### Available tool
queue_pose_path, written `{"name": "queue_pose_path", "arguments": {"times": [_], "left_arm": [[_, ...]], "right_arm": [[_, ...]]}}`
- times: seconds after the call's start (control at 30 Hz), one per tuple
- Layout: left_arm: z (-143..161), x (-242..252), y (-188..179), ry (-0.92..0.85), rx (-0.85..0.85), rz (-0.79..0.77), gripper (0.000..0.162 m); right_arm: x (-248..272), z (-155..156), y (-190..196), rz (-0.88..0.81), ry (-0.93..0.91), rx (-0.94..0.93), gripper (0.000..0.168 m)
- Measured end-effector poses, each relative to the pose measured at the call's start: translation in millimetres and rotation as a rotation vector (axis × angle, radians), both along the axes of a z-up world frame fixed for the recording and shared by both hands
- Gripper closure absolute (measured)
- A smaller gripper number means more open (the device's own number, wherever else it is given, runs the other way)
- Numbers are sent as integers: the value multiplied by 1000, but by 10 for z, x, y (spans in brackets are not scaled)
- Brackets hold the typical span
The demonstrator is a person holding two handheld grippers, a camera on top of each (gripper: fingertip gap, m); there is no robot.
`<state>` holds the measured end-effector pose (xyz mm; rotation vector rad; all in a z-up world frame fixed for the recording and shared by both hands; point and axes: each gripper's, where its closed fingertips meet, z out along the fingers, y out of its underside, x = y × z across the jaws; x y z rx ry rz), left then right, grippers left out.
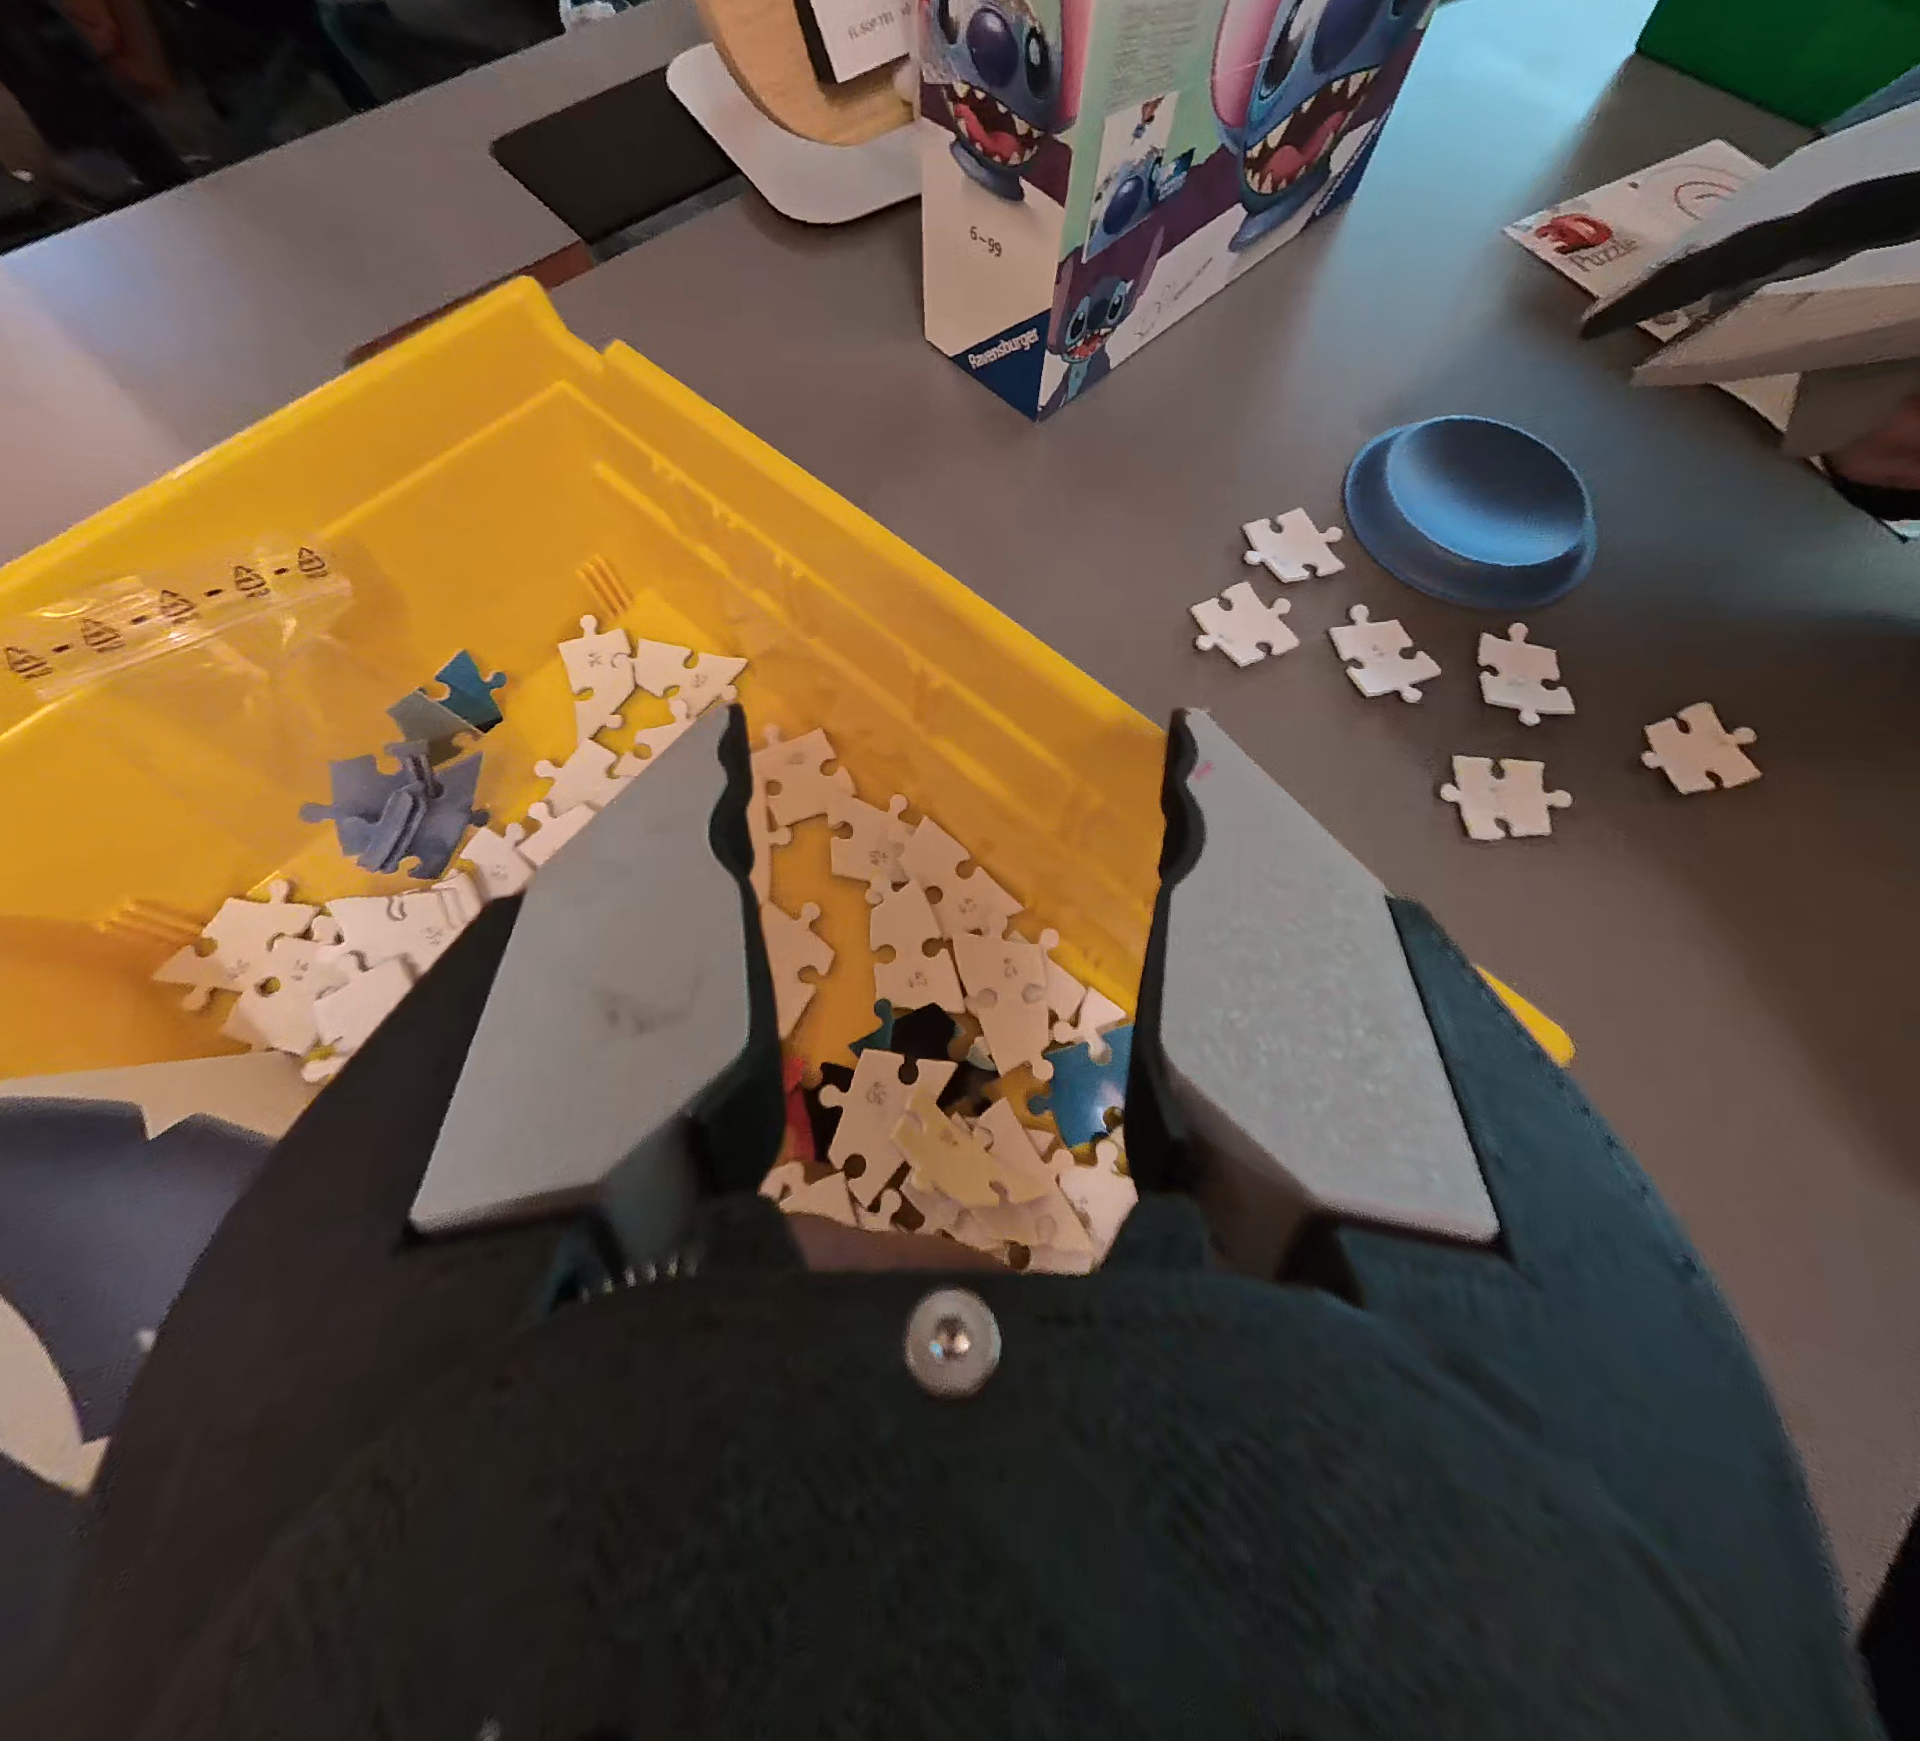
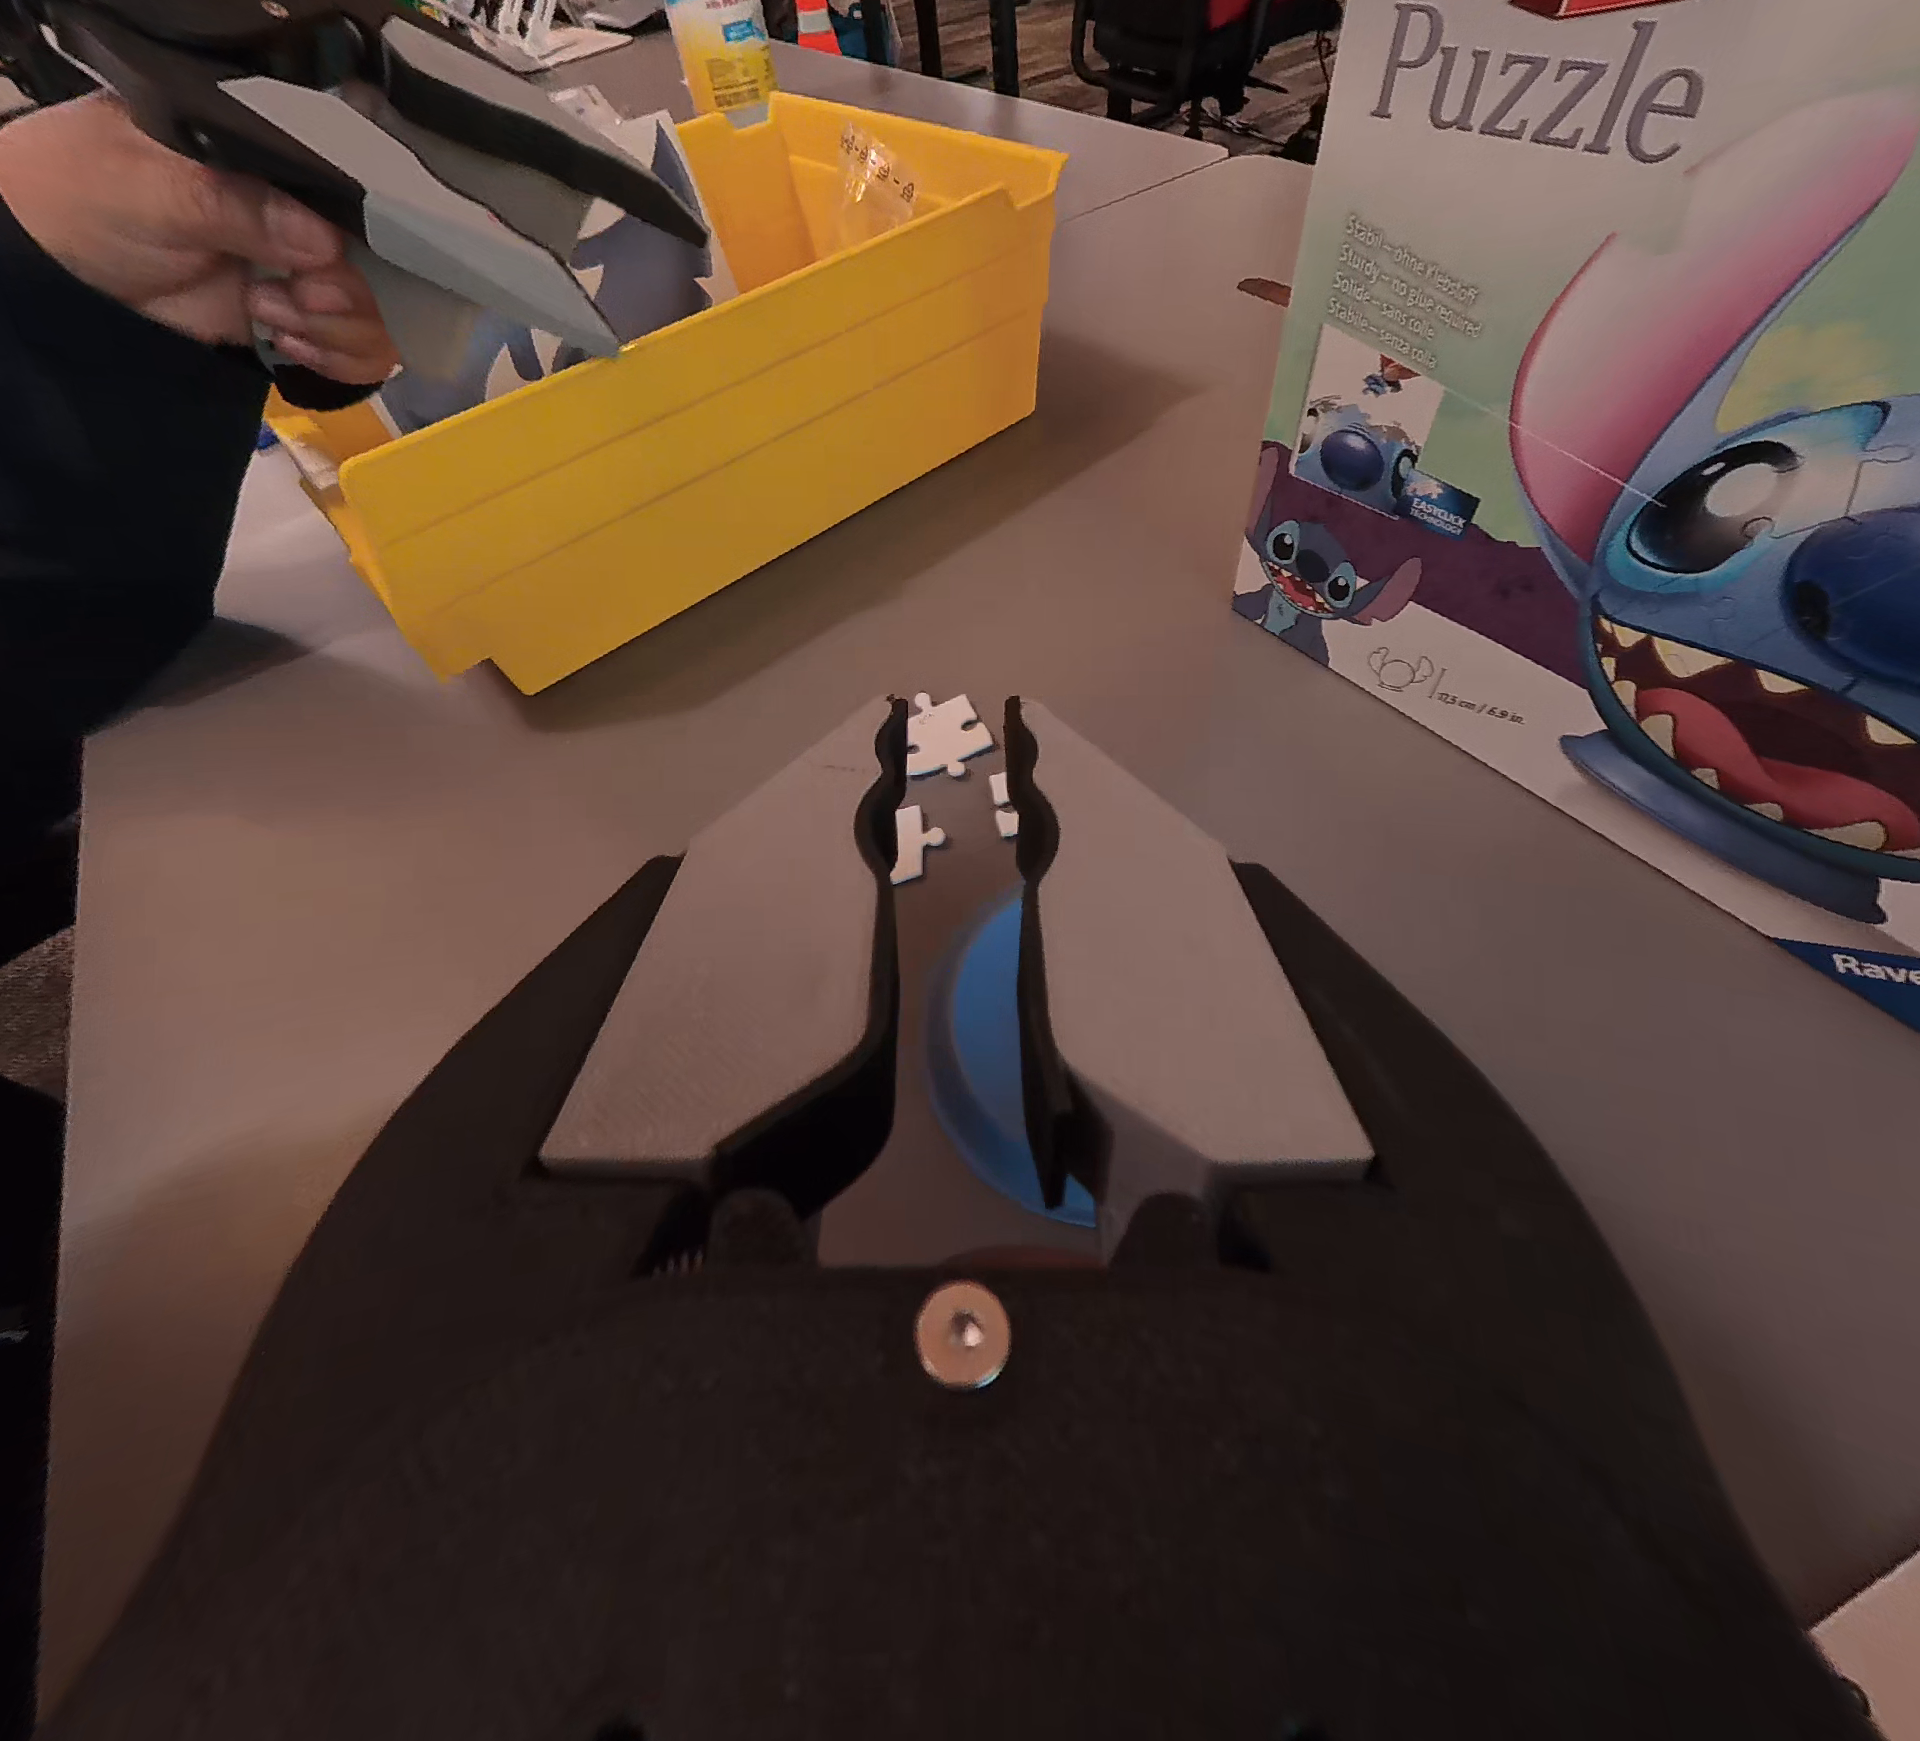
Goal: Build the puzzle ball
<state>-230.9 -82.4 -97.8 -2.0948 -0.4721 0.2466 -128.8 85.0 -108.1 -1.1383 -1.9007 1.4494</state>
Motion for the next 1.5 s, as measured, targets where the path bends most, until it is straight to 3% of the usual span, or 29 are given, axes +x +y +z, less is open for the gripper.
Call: {"name": "queue_pose_path", "arguments": {"times": [0.13,0.37,0.57,0.9,1.37,1.5], "left_arm": [[43,-45,-97,15,5,22,97],[-366,41,-201,43,-252,-41,100],[-230,-255,-209,80,-161,104,106],[-436,-323,-207,92,-251,120,106],[-426,-402,-224,131,-254,154,105],[-286,-515,-235,159,-180,224,97]], "right_arm": [[1,-28,-28,8,-12,0,154],[-21,-100,-34,8,-35,12,153],[-30,-93,-14,0,-30,7,154],[-24,-75,-20,1,-21,5,155],[-20,-81,-36,4,-20,12,155],[-21,-80,-32,3,-19,13,155]]}}
